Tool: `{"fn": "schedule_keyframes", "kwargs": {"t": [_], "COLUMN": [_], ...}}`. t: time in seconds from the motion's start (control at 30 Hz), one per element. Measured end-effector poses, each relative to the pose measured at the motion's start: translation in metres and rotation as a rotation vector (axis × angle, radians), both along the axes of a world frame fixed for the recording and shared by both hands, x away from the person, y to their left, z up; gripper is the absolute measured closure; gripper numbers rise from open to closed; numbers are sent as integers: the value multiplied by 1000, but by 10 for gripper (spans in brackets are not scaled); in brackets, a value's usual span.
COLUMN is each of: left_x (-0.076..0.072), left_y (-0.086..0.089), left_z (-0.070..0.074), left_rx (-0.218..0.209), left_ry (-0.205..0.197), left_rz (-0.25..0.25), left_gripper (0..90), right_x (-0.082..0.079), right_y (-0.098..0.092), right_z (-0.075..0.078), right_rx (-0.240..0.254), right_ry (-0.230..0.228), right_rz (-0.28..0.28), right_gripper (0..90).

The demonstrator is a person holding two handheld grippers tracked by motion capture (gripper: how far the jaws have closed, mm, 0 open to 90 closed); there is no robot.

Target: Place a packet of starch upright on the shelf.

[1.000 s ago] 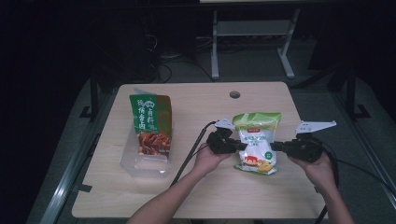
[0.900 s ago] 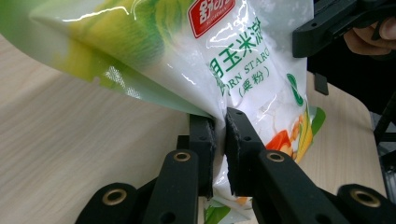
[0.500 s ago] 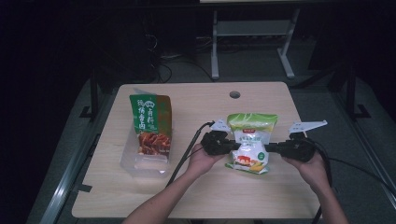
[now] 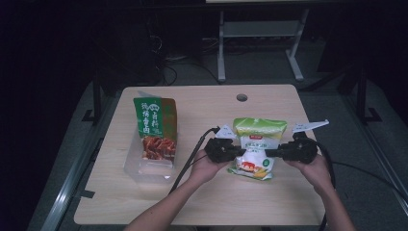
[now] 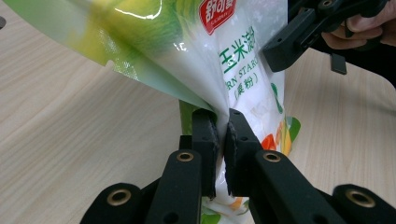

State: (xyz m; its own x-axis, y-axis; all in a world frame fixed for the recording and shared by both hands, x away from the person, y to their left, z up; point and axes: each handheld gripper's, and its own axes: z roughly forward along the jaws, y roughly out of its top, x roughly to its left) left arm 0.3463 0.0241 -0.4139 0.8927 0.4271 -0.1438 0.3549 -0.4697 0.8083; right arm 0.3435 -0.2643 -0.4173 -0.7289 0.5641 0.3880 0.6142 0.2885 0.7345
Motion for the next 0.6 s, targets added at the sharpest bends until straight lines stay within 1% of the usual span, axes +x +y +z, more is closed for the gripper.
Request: {"fn": "schedule_keyframes", "kwargs": {"t": [0.03, 0.13, 0.2, 0.23, 0.3, 0.37, 0.4, 0.43, 0.47, 0.53, 0.6], "left_x": [0, -2, -3, -3, -4, -6, -8, -8, -8, -9, -11], "left_y": [0, 2, 3, 4, 6, 10, 12, 12, 15, 19, 26], "left_z": [0, 0, 0, 1, 0, 0, 0, 0, 0, 2, 5], "left_rx": [2, 2, 3, 10, 2, 8, 0, 0, 0, -13, -15], "left_ry": [1, 0, -1, -6, 0, -1, 3, 3, 2, 12, 4], "left_rz": [-2, -2, -2, -4, 2, 2, 7, 7, 5, 13, 26], "left_gripper": [844, 844, 843, 843, 842, 840, 829, 816, 816, 767, 724], "right_x": [3, 5, 6, 5, 5, 4, 2, 2, 1, -1, -3], "right_y": [3, 7, 12, 15, 18, 20, 23, 23, 25, 28, 31], "right_z": [1, 4, 7, 8, 10, 12, 14, 14, 16, 19, 20], "right_rx": [18, 17, 22, 2, -19, -28, -35, -35, -43, -61, -63], "right_ry": [8, 4, -7, -17, -21, -29, -38, -38, -52, -64, -75], "right_rz": [9, 19, 31, 28, 26, 27, 29, 29, 38, 42, 39], "right_gripper": [621, 622, 655, 683, 760, 813, 839, 839, 850, 876, 885]}}
